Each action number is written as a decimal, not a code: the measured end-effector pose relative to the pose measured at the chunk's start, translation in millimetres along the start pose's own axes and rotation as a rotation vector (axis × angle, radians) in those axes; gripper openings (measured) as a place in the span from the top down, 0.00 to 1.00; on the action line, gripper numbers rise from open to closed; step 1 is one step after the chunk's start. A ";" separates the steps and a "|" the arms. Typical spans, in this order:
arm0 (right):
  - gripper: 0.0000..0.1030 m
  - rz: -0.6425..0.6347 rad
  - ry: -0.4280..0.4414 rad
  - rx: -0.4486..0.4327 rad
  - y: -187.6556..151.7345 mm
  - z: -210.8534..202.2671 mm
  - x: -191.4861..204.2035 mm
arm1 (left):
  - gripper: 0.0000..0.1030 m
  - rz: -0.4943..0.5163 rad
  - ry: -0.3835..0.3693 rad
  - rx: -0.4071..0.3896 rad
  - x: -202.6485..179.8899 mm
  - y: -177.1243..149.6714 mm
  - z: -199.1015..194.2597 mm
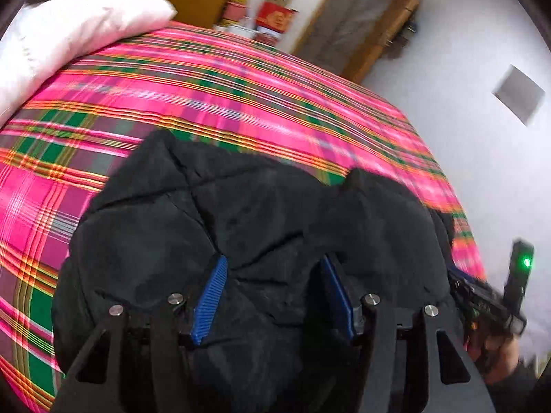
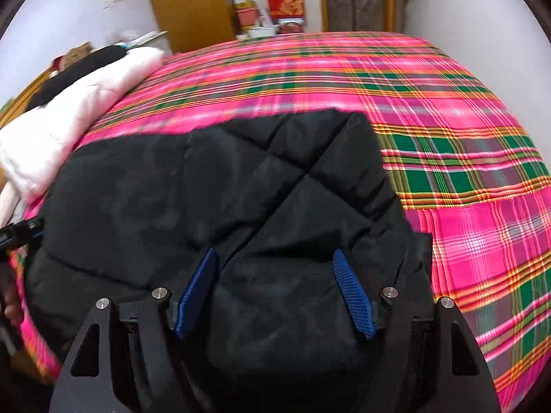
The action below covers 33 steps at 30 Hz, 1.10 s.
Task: Fold large clothes
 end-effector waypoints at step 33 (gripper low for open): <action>0.32 0.053 -0.012 0.071 32.1 58.7 -4.4 | 0.43 -0.016 0.196 -0.085 72.3 39.7 24.5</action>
Point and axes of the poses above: each gripper's, at about its wrist camera, not at the fingertips, and z roughly the way its jaws point, x to its left, y to its top, the point moved 10 cm from there along z, roughly the way its jaws point, and after that the axes turned 7 degrees about -z, right-handed, at the moved point
